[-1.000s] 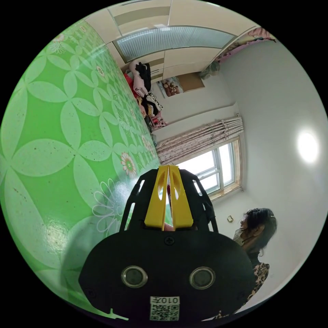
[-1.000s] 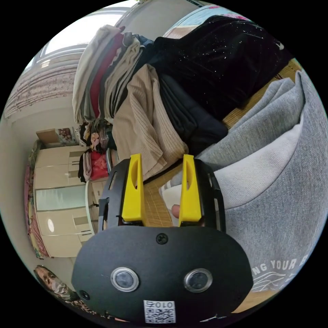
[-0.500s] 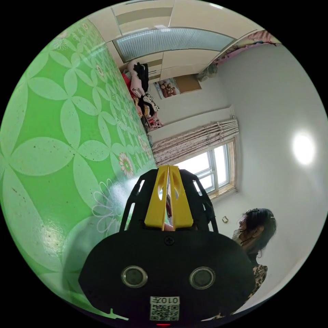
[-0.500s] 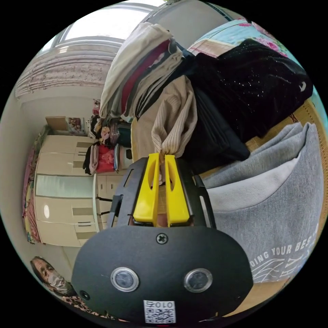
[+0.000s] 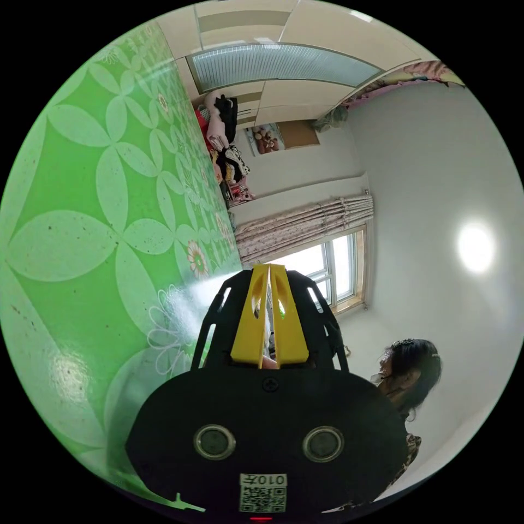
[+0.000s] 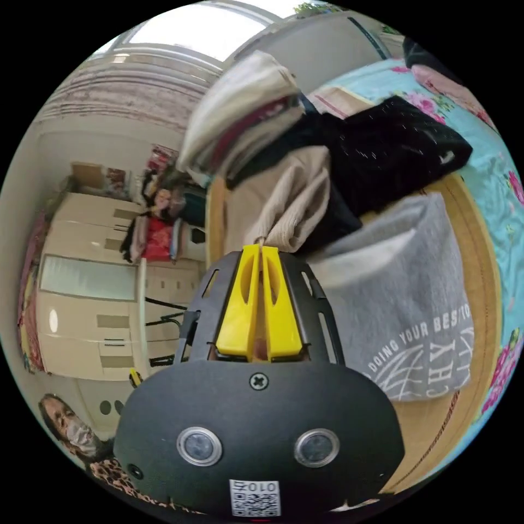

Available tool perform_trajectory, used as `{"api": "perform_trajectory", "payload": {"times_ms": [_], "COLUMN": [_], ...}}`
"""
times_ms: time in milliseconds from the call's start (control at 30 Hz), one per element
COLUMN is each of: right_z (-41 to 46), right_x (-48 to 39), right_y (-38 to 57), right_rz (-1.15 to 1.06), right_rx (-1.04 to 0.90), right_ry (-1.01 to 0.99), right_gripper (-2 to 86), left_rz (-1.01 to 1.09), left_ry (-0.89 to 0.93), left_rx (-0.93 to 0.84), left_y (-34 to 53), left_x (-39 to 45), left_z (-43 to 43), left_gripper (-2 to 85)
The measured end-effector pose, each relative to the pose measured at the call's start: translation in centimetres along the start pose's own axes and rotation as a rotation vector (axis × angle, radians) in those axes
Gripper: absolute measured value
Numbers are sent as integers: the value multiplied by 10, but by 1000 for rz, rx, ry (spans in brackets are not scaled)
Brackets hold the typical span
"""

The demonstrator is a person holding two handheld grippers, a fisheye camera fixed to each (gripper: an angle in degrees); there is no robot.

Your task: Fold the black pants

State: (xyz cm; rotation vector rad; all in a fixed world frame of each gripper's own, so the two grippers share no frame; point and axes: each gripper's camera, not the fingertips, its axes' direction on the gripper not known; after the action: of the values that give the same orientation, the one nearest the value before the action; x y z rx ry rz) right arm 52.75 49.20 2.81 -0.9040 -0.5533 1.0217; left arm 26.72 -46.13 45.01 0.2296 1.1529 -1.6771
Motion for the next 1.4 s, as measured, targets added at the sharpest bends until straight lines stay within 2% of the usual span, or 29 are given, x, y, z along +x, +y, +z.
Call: {"api": "perform_trajectory", "payload": {"times_ms": [67, 200, 367, 500, 633, 733, 800, 933, 1033, 1100, 1267, 1400], "right_z": [22, 31, 24, 20, 43, 70, 70, 41, 27, 13, -33, -66], "right_x": [21, 43, 52, 32, 11, 12, 11, 9, 1, -4, 12, 72], "right_y": [8, 33, 24, -1, -31, -43, -40, -26, -18, -7, 50, 128], "right_rz": [105, 143, 159, 100, 3, 14, 21, -3, -25, -34, -21, 175], "right_rx": [-70, 31, 142, 189, 49, -102, -94, 20, 12, 32, 32, 71], "right_ry": [23, -2, -157, -35, 115, 190, 208, -27, -171, -186, -114, 131], "right_gripper": [39, 78, 123, 148, 166, 146, 105, 51, 43, 41, 39, 41], "left_rz": [-7, -3, 4, 14, 19, 20, 22, 17, 11, 8, -4, -8], "left_ry": [17, 25, 7, 0, -8, -10, -10, 2, 15, 22, 45, 46], "left_rx": [10, 19, 23, 36, 44, 48, 51, 49, 43, 40, 36, 41], "left_y": [0, -1, -2, -2, -2, -3, -3, -5, -6, -7, -8, -8], "left_x": [-3, -4, -4, -4, -4, -5, -6, -8, -10, -11, -15, -17], "left_z": [-2, -5, -5, -7, -8, -9, -10, -11, -11, -11, -12, -13], "left_gripper": [-1, -1, -2, -2, -2, -2, -2, -3, -2, -2, -2, -2]}}
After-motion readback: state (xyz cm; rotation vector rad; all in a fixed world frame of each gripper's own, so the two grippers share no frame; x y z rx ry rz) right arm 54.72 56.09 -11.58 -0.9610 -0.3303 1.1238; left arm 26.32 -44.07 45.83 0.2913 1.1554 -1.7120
